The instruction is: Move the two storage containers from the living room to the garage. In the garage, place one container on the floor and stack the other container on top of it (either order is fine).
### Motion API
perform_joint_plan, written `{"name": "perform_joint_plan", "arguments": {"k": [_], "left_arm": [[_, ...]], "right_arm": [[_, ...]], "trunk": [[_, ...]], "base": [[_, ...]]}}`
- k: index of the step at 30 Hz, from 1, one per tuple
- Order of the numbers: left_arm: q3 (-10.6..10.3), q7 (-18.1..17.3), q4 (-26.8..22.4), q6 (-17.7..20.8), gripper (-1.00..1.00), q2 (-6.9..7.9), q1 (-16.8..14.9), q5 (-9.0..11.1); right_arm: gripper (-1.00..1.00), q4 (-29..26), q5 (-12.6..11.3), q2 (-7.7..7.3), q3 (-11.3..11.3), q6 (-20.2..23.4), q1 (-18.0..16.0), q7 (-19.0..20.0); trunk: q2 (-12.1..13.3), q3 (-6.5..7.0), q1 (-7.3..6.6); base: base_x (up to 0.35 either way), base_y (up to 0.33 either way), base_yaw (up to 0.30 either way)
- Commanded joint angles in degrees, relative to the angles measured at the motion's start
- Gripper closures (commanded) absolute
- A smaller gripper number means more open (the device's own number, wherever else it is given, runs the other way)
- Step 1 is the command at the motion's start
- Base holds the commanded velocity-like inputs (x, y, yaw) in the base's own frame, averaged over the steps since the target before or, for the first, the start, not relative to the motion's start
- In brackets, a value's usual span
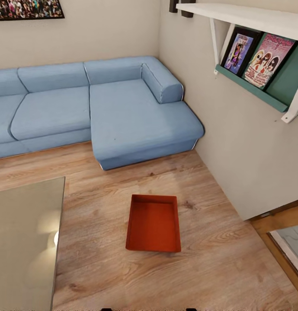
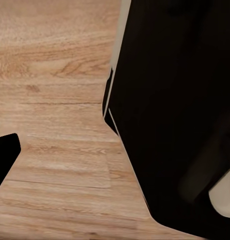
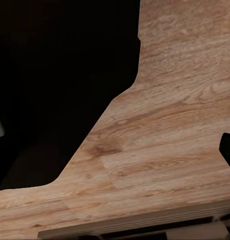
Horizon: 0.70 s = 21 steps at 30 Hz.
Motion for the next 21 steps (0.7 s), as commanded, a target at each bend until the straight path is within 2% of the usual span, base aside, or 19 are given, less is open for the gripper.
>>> {"name": "perform_joint_plan", "arguments": {"k": [1,21], "left_arm": [[-0.5,0.1,0.0,-0.1,-1.0,-0.01,0.0,0.4],[-0.5,0.0,0.0,-0.1,-1.0,0.08,0.0,0.4]], "right_arm": [[-1.0,0.2,-0.3,0.0,0.3,-0.3,-0.1,-0.1],[-1.0,0.2,-0.2,0.04,0.3,-0.3,-0.1,-0.1]], "trunk": [[0.0,-0.13,0.0],[0.0,-1.95,0.0]], "base": [[0.0,0.0,0.0],[0.0,0.0,0.0]]}}
